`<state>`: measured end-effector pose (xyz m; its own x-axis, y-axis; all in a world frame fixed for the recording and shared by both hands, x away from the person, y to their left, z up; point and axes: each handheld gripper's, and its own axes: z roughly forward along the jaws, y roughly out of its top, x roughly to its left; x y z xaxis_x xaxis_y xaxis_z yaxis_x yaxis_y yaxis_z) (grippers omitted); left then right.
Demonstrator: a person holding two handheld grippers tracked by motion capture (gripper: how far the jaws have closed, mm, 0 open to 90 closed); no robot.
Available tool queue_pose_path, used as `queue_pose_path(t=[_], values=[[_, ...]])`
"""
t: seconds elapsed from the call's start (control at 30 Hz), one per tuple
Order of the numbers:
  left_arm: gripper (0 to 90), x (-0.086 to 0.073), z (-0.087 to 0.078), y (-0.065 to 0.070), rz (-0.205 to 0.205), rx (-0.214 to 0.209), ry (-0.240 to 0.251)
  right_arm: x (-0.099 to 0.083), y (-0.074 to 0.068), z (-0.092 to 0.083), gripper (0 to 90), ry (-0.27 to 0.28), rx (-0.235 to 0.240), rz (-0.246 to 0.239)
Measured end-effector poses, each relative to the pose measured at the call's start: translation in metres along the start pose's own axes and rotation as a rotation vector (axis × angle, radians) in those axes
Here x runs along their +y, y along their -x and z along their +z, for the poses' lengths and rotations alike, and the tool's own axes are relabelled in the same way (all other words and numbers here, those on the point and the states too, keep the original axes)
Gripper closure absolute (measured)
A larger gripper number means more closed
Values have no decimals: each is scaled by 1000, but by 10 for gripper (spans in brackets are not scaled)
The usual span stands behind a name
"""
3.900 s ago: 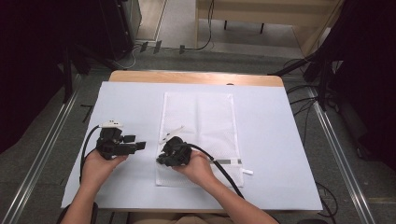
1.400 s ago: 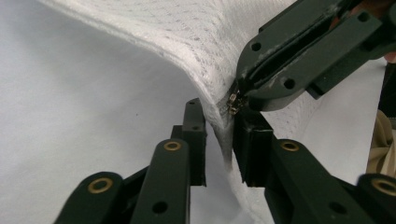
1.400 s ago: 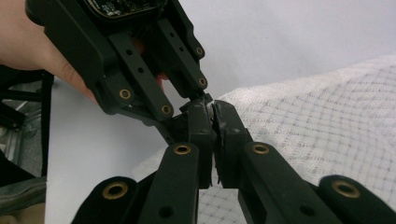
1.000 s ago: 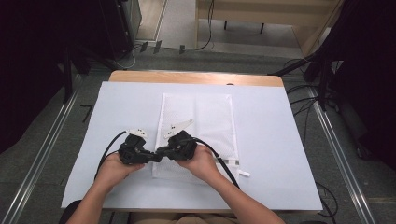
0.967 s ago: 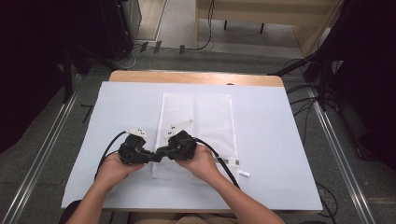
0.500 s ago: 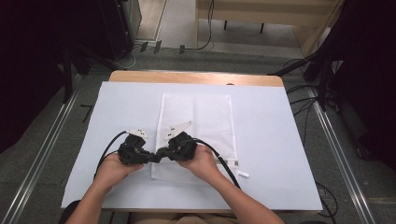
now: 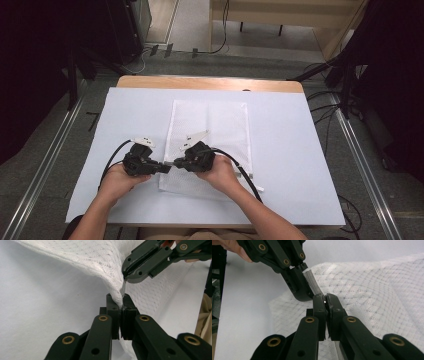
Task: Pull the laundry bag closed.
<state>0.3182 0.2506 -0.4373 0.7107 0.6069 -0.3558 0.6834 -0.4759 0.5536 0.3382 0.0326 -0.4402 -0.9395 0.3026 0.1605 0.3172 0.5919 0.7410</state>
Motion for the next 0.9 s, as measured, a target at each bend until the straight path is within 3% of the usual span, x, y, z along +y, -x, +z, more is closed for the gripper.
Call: queue_pose_path(t=[0.27,0.9], values=[[884,-1,-1,-1,4,1,-10,-8,6,-3,887,-12,8,-3],[883,-1,-4,-1,11,-8,17,-17,14,-14,887,4,21,22]])
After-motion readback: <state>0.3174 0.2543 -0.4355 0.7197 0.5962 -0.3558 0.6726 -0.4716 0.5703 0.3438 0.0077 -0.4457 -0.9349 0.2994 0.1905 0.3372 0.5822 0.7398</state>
